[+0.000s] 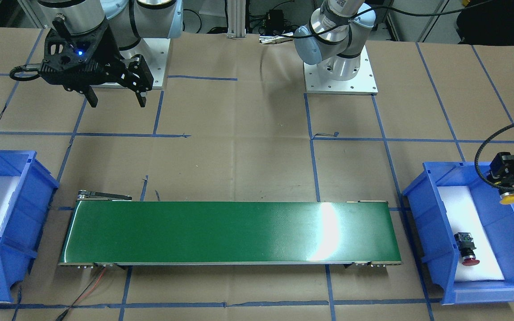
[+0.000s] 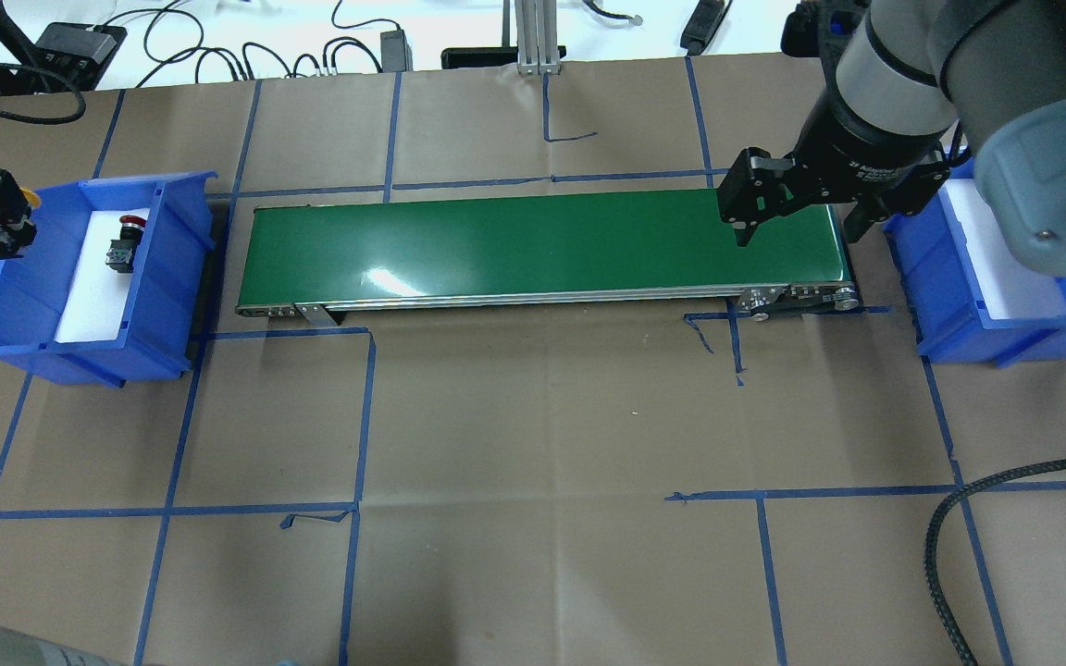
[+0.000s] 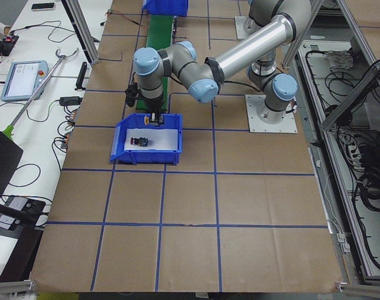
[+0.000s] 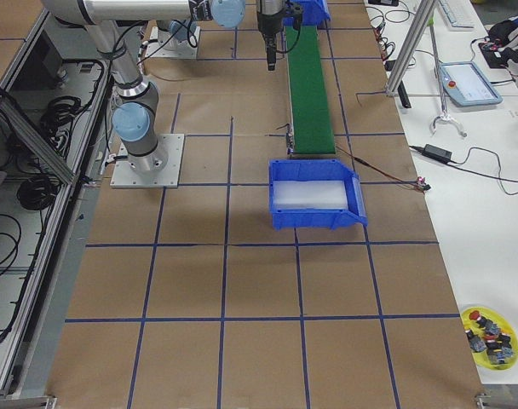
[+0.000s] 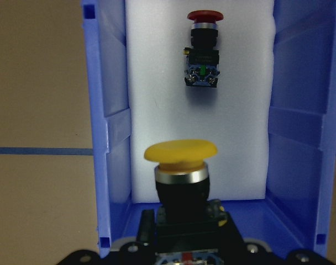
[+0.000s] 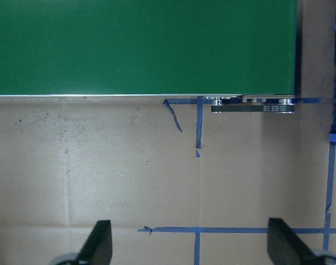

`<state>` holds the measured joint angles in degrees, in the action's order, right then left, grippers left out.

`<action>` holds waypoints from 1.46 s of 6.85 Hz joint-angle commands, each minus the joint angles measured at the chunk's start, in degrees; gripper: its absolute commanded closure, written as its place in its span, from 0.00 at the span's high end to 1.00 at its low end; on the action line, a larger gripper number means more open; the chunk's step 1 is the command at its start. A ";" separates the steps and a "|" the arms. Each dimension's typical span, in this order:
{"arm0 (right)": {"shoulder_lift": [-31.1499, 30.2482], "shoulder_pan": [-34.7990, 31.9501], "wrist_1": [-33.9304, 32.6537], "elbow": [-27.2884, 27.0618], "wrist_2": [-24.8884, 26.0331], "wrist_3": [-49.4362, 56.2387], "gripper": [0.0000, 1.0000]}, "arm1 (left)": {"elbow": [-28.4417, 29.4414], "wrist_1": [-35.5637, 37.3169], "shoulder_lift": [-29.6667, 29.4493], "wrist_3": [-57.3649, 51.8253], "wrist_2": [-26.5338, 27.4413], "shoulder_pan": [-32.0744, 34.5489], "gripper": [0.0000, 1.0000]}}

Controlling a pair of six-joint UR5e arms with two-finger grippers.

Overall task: Transport two buttons from left to right
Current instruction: 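Lift the yellow button and carry it over the green conveyor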

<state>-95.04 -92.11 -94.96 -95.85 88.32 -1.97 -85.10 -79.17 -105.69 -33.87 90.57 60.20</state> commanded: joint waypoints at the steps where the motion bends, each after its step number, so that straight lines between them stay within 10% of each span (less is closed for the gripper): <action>1: 0.03 0.00 -0.14 -0.12 0.36 0.13 1.00 | 0.20 -0.02 0.49 6.40 0.04 8.67 0.01; 4: 0.11 0.00 -0.14 -0.21 0.27 0.13 1.00 | -1.20 0.77 -1.17 20.73 -0.31 23.61 0.01; 10: 0.20 0.00 0.04 -0.30 -0.34 -0.05 1.00 | -10.69 19.92 -8.21 26.22 -0.31 26.81 0.01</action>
<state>-94.84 -92.11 -94.93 -96.15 88.05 -1.96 -94.95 -61.53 -113.26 -7.75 90.11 86.64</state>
